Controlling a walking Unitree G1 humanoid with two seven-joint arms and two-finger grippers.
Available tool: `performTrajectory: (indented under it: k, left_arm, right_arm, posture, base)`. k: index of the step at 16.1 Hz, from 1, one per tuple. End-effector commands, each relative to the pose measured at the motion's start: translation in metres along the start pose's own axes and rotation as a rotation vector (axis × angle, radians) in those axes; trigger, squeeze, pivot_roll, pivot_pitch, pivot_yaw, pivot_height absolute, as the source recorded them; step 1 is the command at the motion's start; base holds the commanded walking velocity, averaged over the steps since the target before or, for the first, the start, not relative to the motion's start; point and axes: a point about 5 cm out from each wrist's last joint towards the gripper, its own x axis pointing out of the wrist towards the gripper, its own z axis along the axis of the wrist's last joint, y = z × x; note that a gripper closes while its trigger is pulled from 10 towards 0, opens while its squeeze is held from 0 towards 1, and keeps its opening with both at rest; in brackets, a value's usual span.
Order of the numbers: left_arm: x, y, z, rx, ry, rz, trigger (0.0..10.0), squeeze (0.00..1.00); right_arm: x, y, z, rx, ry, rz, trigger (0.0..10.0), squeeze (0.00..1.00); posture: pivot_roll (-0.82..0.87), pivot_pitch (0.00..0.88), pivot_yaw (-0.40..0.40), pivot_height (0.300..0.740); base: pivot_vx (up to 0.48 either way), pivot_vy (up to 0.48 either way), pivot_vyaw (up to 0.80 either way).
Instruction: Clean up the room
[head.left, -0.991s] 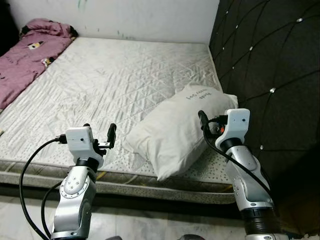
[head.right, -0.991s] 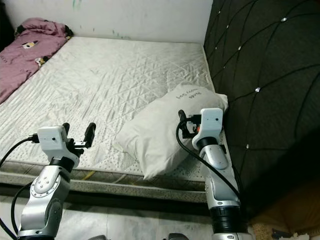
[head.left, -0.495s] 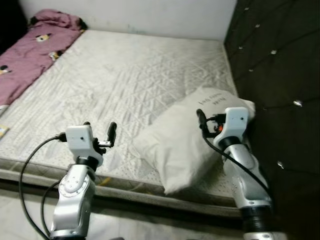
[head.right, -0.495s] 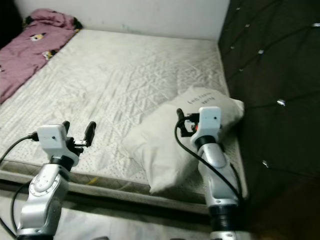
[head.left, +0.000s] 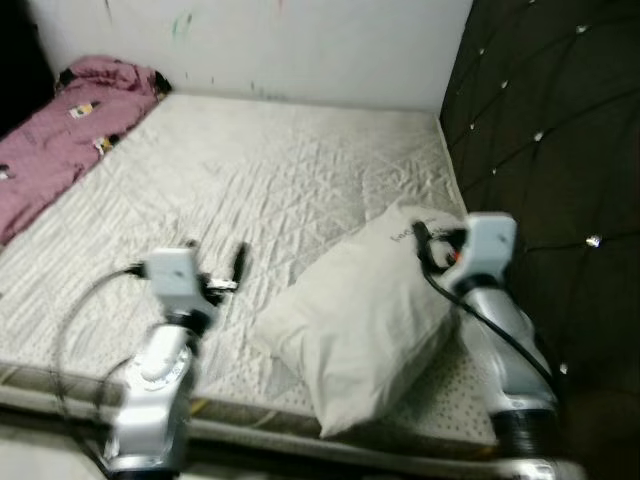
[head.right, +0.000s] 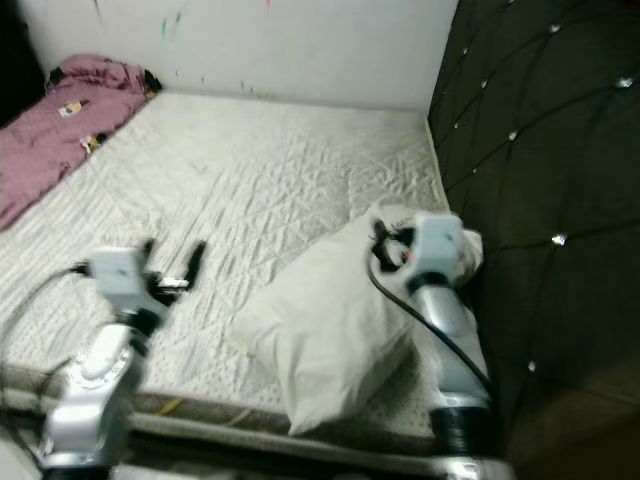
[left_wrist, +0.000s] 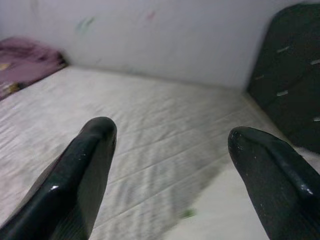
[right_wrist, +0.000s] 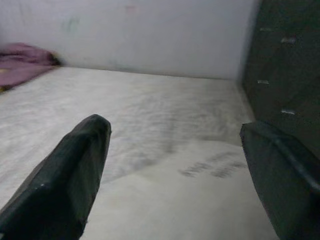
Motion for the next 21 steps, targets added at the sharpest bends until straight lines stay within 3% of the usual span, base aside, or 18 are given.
performTrajectory:
  k: [1,7,13,16,19,21]
  left_arm:
    - [0.003,-0.005,0.001,-0.001,0.004,-0.007,10.0,0.00]
    - [0.005,-0.003,-0.001,-0.007,0.019,0.012,10.0,0.00]
    - [0.006,-0.003,-0.002,-0.013,0.024,0.011,10.0,0.00]
    - [0.006,-0.004,-0.001,-0.006,0.017,0.011,10.0,0.00]
    - [0.009,0.006,0.004,0.026,-0.008,0.081,10.0,0.00]
    - [0.010,0.012,0.005,0.057,0.029,0.157,10.0,0.00]
  right_arm:
    - [0.000,-0.007,0.002,-0.015,0.000,-0.017,10.0,0.00]
    - [0.000,-0.008,0.001,-0.015,0.007,-0.019,10.0,0.00]
    - [0.001,-0.009,0.001,-0.018,0.010,-0.020,10.0,0.00]
    - [0.001,-0.009,0.001,-0.019,0.012,-0.017,10.0,0.00]
    - [0.002,-0.008,0.001,-0.019,0.013,-0.011,10.0,0.00]
    - [0.002,-0.007,0.003,-0.020,0.007,-0.006,10.0,0.00]
  posture:
    - [-0.12,0.000,0.002,0.740]
    - [-0.12,0.000,0.000,0.740]
    - [-0.12,0.000,-0.002,0.740]
    - [-0.12,0.000,-0.002,0.740]
    - [-0.12,0.000,-0.002,0.740]
    - [-0.11,0.000,-0.001,0.740]
  base:
    - [0.000,0.000,0.00]
    - [0.000,0.000,0.00]
    - [0.000,0.453,-0.63]
    - [0.000,0.000,0.00]
    - [0.000,0.000,0.00]
    - [0.000,0.000,0.00]
